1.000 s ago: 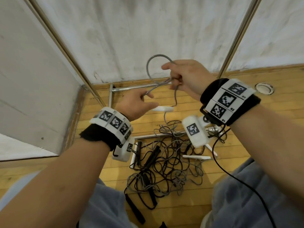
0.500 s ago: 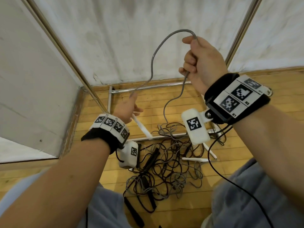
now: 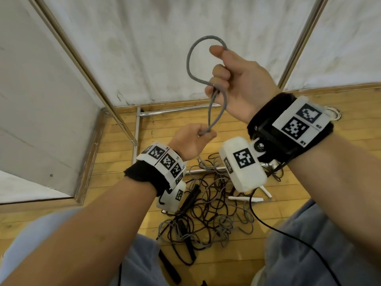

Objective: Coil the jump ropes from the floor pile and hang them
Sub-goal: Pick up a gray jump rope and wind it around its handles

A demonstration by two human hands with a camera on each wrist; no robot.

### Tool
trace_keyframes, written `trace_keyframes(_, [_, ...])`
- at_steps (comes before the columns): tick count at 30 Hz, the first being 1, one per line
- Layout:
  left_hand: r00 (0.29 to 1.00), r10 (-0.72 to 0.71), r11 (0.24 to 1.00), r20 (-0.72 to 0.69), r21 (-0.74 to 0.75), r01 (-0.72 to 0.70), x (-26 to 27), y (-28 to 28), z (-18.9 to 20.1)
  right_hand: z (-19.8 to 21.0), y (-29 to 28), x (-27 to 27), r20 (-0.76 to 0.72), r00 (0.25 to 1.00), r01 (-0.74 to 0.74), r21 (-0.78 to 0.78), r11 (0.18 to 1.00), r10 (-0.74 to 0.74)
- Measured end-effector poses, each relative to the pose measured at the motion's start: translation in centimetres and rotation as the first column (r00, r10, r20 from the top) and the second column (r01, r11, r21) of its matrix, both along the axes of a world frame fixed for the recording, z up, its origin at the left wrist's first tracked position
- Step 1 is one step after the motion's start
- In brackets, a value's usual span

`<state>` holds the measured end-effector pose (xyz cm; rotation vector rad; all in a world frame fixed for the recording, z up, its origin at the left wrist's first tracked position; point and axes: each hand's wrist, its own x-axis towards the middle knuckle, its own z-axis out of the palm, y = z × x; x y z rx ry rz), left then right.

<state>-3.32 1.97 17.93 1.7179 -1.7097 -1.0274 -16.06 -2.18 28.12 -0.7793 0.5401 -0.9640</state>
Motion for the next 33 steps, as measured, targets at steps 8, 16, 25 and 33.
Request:
trace_keyframes(8, [0.929,0.197,0.958,-0.314,-0.138,-0.250,2.5,-0.1,3.8,-4.8,-0.9,-1.4,-0.568,0.820,-0.157,-0.102,0.982,0.072])
trace_keyframes(16, [0.623,0.351,0.885,-0.699,0.030,-0.464,5.1,0.6,6.3,-11.6,1.9,0.6,-0.997,0.056,-0.704,-0.004,0.710,0.049])
trace_keyframes(25, [0.855,0.442,0.897,-0.271,0.163,-0.412,5.0,1.8,2.8,-9.3,2.2,-1.8,-0.897,0.417,-0.387,-0.321,0.864,-0.146])
trace_keyframes(33, [0.998,0.016,0.997,-0.056,0.070,-0.012,1.0,2.3,1.8,-4.9,1.5,-1.2,-0.594,0.767,0.000,-0.380,0.925,-0.244])
